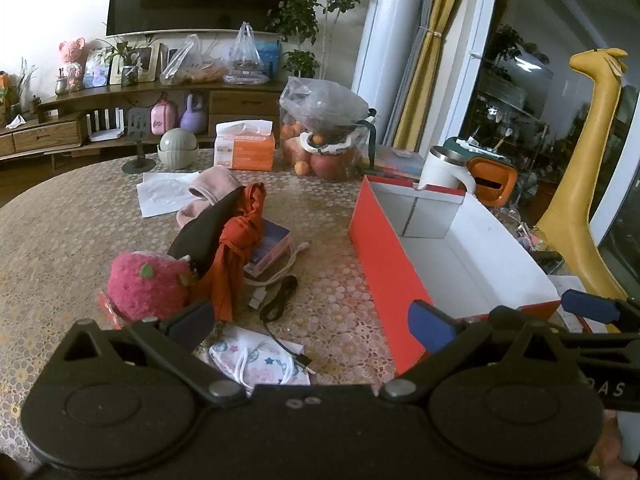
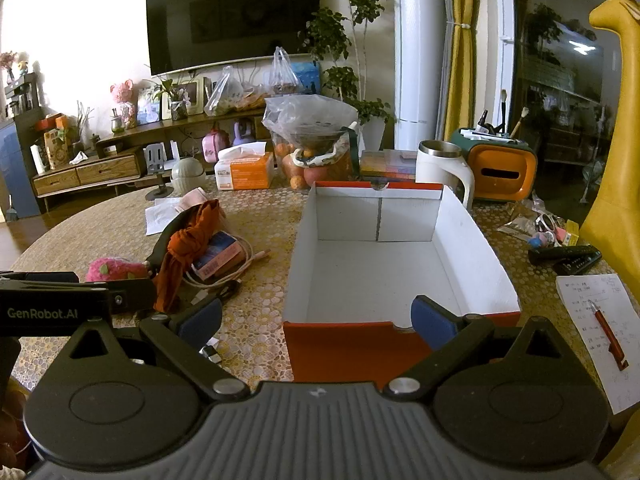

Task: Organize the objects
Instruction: 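Reach the left gripper to the pink fuzzy plush toy and grasp it, then lift the pink plush with the left gripper and carry it over the white box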

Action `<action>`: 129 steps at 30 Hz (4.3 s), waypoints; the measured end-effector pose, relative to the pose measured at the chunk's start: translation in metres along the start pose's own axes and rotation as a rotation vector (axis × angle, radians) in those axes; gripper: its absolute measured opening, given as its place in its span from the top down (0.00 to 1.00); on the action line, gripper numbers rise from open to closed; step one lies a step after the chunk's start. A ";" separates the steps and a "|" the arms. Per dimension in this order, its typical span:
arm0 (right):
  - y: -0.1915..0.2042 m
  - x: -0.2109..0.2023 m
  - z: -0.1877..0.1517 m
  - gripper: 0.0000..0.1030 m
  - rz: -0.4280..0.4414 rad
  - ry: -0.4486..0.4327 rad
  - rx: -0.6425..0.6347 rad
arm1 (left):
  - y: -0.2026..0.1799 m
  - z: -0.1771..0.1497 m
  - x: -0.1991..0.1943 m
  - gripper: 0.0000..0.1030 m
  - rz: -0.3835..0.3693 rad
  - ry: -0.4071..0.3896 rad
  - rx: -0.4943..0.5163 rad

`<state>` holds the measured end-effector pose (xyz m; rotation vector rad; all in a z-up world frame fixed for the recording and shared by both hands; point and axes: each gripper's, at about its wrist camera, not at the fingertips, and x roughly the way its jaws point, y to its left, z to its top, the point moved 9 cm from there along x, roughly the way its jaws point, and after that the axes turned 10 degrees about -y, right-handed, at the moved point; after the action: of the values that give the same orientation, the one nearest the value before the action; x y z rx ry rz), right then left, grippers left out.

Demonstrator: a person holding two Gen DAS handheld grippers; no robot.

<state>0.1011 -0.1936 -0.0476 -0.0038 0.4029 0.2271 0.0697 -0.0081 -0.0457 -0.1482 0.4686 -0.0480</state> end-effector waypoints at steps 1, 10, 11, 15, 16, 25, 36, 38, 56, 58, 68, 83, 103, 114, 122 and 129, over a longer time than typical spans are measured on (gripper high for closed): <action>0.000 0.000 0.000 0.01 0.000 0.000 0.000 | 0.001 0.000 0.000 0.01 0.001 0.000 0.001; 0.008 0.004 -0.002 0.01 0.018 0.006 -0.035 | 0.008 -0.002 0.004 0.01 0.031 0.004 0.011; 0.009 0.005 -0.002 0.01 0.020 0.007 -0.041 | 0.010 -0.003 0.004 0.01 0.032 0.005 0.007; 0.017 0.010 0.001 0.01 0.045 -0.003 -0.064 | 0.016 -0.002 0.008 0.01 0.029 0.003 -0.006; 0.018 0.011 0.002 0.01 0.047 -0.006 -0.068 | 0.019 -0.001 0.008 0.01 0.037 -0.003 -0.002; -0.017 0.029 0.017 0.01 -0.032 -0.019 -0.066 | 0.065 0.009 0.022 0.01 0.135 -0.047 0.018; -0.091 0.061 0.024 0.01 -0.201 0.003 -0.143 | 0.121 0.003 0.070 0.01 0.210 -0.017 0.114; -0.102 0.068 0.022 0.02 -0.218 0.019 -0.165 | 0.126 0.000 0.079 0.01 0.218 -0.004 0.134; -0.176 0.144 0.007 0.26 -0.200 0.200 -0.112 | 0.153 -0.019 0.114 0.04 0.213 0.089 0.154; -0.176 0.150 0.003 0.32 -0.199 0.217 -0.135 | 0.153 -0.020 0.118 0.06 0.212 0.093 0.155; -0.181 0.162 -0.014 0.68 -0.214 0.285 -0.146 | 0.152 -0.022 0.121 0.17 0.170 0.114 0.130; -0.168 0.161 -0.017 0.91 -0.206 0.264 -0.203 | 0.151 -0.013 0.108 0.29 0.182 0.103 0.151; -0.145 0.150 -0.022 0.94 -0.062 0.210 -0.261 | 0.081 0.035 0.058 0.30 0.093 0.013 0.168; -0.143 0.134 -0.026 0.94 -0.039 0.232 -0.241 | -0.024 0.041 0.068 0.30 -0.086 0.017 0.238; -0.143 0.128 -0.029 0.94 -0.043 0.235 -0.228 | -0.091 0.040 0.095 0.30 -0.184 0.043 0.289; -0.145 0.127 -0.031 0.94 -0.033 0.237 -0.219 | -0.130 0.023 0.133 0.30 -0.218 0.137 0.319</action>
<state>0.2344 -0.3084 -0.1309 -0.2541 0.6118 0.2383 0.1971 -0.1442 -0.0654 0.1190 0.5732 -0.3469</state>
